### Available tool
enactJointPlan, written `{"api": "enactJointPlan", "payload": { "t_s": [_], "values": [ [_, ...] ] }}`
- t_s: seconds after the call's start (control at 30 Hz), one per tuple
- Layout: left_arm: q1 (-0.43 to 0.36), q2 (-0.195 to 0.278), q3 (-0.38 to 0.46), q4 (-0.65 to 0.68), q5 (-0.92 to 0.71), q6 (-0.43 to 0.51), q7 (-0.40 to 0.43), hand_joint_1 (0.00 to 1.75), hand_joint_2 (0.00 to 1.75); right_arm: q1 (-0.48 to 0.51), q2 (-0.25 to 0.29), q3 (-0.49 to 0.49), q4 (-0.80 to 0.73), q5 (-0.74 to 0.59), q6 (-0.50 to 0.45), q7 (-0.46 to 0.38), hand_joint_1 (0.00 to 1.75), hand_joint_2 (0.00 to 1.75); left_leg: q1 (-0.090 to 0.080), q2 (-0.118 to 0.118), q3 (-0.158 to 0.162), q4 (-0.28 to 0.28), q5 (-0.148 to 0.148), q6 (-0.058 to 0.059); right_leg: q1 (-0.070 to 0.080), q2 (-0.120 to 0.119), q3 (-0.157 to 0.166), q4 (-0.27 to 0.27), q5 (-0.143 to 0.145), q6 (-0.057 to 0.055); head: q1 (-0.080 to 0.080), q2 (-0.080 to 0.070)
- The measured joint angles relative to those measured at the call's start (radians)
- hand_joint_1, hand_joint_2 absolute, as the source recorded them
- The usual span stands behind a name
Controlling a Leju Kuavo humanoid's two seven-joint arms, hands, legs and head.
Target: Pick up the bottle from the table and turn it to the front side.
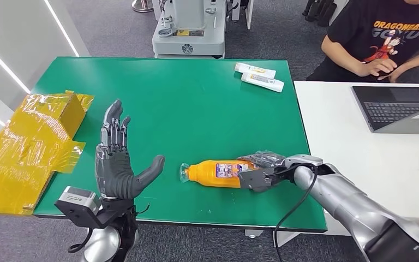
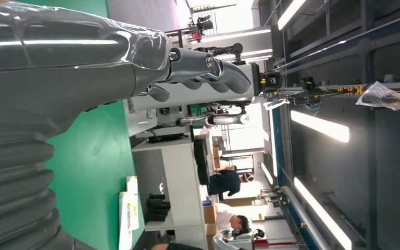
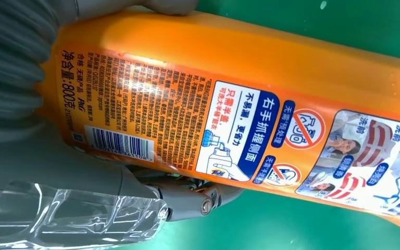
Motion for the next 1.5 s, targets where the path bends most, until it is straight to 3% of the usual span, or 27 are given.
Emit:
{"api": "enactJointPlan", "payload": {
  "t_s": [0.23, 0.43, 0.7, 0.9, 1.2, 1.5],
  "values": [
    [0.006, 0.000, 0.000, 0.000, -0.002, 0.010, -0.002, 0.00, 1.75, 0.063, -0.004, -0.082, -0.070, 0.001, -0.131, -0.021, 1.72, 1.75, 0.000, 0.000, 0.000, 0.000, 0.000, 0.000, 0.000, 0.000, 0.000, 0.000, 0.000, 0.000, 0.000, 0.000],
    [0.014, 0.002, 0.002, 0.002, -0.021, 0.005, 0.002, 0.00, 1.75, 0.170, -0.025, -0.242, -0.232, -0.011, -0.304, -0.020, 1.75, 1.75, 0.000, -0.001, -0.001, 0.000, 0.000, 0.000, 0.000, -0.001, 0.000, -0.001, -0.001, 0.001, 0.000, 0.000],
    [-0.015, 0.017, 0.023, 0.060, -0.058, -0.029, 0.015, 0.00, 1.75, 0.390, -0.033, -0.501, -0.519, -0.034, -0.552, -0.037, 1.75, 1.75, 0.000, -0.003, -0.002, 0.000, -0.001, 0.001, 0.000, -0.003, 0.000, -0.001, -0.002, 0.002, 0.000, 0.000],
    [-0.055, 0.035, 0.029, 0.115, -0.030, -0.074, 0.012, 0.00, 1.75, 0.472, -0.030, -0.592, -0.664, -0.054, -0.673, -0.061, 1.72, 1.75, 0.000, -0.003, -0.002, 0.000, -0.001, 0.001, 0.000, -0.003, 0.000, -0.001, -0.002, 0.002, 0.000, 0.000],
    [-0.144, 0.044, 0.023, 0.203, 0.060, -0.184, 0.015, 0.00, 1.75, 0.511, -0.019, -0.596, -0.772, -0.042, -0.664, -0.073, 1.75, 1.75, 0.000, -0.003, -0.002, 0.000, 0.000, 0.000, 0.000, -0.003, -0.001, 0.000, -0.001, 0.002, 0.000, 0.000],
    [-0.211, 0.042, -0.023, 0.263, 0.167, -0.276, 0.022, 0.00, 1.75, 0.413, 0.033, -0.531, -0.716, -0.034, -0.552, -0.095, 1.75, 1.75, 0.000, -0.002, -0.002, 0.000, 0.000, 0.000, 0.000, -0.002, -0.001, 0.000, -0.001, 0.002, 0.000, 0.000]
  ]
}}
